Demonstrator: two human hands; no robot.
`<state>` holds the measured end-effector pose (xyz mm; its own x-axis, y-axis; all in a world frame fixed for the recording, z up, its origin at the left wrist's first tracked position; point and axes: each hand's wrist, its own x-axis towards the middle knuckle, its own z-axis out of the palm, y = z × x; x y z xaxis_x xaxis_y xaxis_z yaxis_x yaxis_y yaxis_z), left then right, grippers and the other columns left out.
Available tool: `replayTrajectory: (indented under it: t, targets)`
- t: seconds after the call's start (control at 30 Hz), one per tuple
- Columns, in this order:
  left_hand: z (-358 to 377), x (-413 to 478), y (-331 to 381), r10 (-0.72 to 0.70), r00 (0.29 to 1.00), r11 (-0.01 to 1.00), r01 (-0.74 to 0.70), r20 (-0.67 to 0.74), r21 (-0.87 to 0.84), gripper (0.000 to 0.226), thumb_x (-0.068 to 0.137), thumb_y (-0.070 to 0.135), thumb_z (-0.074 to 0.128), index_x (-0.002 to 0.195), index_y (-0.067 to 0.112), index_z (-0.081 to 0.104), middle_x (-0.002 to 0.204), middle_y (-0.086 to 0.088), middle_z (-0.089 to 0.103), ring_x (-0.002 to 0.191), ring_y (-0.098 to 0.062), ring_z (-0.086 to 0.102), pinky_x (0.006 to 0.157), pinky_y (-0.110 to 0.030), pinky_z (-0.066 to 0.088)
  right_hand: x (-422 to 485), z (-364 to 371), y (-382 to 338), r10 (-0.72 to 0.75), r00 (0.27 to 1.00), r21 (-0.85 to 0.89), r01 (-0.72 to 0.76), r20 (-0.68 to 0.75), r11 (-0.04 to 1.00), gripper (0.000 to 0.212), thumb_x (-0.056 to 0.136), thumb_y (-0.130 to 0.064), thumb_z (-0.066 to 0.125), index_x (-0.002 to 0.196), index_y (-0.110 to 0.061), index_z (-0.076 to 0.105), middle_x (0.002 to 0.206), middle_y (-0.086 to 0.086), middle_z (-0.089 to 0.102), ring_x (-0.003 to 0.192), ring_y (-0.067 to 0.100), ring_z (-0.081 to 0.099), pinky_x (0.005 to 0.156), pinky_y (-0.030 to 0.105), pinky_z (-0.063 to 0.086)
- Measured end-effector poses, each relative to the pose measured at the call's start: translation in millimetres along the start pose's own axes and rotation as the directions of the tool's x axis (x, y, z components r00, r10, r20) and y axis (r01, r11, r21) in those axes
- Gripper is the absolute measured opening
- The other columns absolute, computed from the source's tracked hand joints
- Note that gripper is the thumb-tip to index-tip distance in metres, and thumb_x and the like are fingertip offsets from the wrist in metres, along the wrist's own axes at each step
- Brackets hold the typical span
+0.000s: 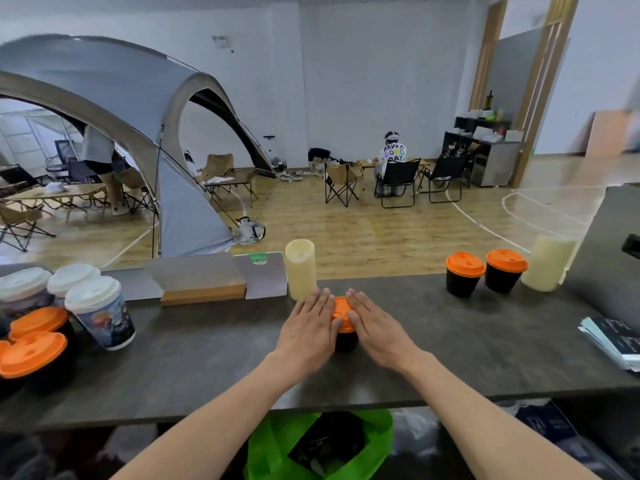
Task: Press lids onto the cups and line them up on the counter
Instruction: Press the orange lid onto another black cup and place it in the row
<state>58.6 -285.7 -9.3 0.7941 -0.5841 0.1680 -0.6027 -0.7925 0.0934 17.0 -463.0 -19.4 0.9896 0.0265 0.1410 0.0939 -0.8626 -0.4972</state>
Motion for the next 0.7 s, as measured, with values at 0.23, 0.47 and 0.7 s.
replayTrajectory:
  t: [0.23,0.47,0.7]
  targets:
    - [-6.8,7.6,-11.9,0.024,0.998,1.0,-0.025,0.062,0.008,0.064,0.109,0.049,0.011,0.163,0.016,0.008,0.171,-0.002,0.0,0.158,-0.017,-0.005,0.129,-0.039,0.003,-4.7,4.1,-8.8,0.084,0.991,-0.024,-0.087,-0.108,0.996,0.055,0.108,-0.043,0.03,0.156,-0.017,0.034,0.161,0.0,0.036,0.148,0.016,0.031,0.121,0.032,0.022]
    - [-16.7,9.7,-15.4,0.069,0.997,0.996,-0.07,0.029,0.055,0.059,0.111,0.036,0.017,0.163,0.01,0.01,0.171,-0.006,0.006,0.158,-0.017,0.004,0.128,-0.034,0.005,-9.0,0.3,-17.6,0.008,0.929,-0.245,-0.106,-0.371,0.964,0.048,0.104,-0.044,0.035,0.14,-0.019,0.053,0.141,0.002,0.057,0.129,0.018,0.052,0.107,0.035,0.042]
    - [-5.8,3.7,-8.5,0.037,0.998,0.998,-0.035,0.047,-0.048,0.061,0.11,0.043,0.012,0.163,0.013,0.007,0.171,-0.004,0.004,0.157,-0.014,0.003,0.128,-0.034,0.003,-1.6,1.9,-10.2,0.037,0.997,-0.067,-0.041,-0.066,0.997,0.053,0.11,-0.037,0.02,0.16,-0.02,0.02,0.167,-0.004,0.019,0.154,0.01,0.012,0.124,0.031,0.01]
